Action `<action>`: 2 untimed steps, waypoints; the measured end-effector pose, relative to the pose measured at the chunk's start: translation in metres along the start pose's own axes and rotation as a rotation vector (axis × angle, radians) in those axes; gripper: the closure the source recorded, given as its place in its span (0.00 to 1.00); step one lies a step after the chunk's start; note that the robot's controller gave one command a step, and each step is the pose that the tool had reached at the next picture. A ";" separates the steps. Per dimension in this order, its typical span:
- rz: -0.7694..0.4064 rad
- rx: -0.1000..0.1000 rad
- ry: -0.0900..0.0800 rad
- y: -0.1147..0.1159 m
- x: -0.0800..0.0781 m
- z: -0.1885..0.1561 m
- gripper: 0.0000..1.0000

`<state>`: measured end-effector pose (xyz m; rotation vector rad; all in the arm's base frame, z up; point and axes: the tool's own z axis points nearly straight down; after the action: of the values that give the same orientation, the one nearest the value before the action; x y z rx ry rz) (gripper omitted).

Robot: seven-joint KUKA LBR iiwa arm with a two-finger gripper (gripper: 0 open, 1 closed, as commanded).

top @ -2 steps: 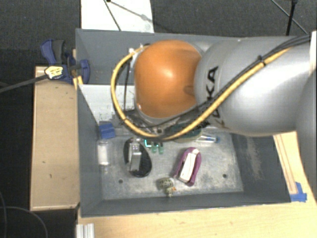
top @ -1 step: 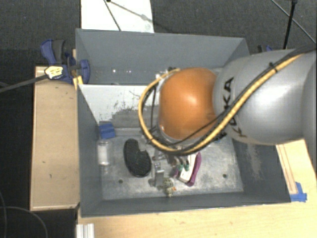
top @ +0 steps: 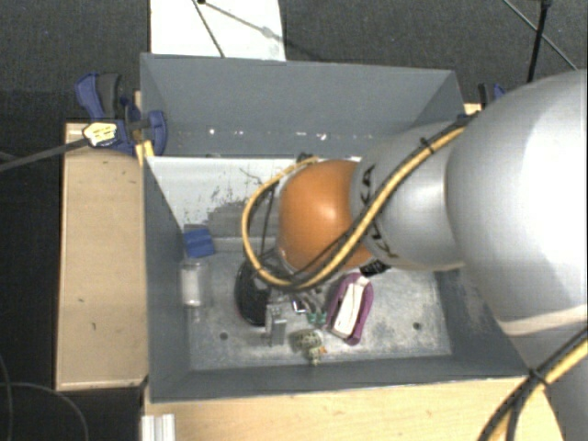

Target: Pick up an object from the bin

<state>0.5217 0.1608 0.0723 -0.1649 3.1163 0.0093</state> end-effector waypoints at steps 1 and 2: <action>0.001 0.002 0.012 0.001 0.003 -0.003 1.00; 0.082 0.005 0.023 0.012 0.016 -0.013 1.00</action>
Offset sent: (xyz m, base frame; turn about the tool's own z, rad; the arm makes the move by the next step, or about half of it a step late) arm 0.0000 0.0000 0.0000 0.0000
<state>0.5044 0.1710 0.0848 -0.0377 3.1436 0.0007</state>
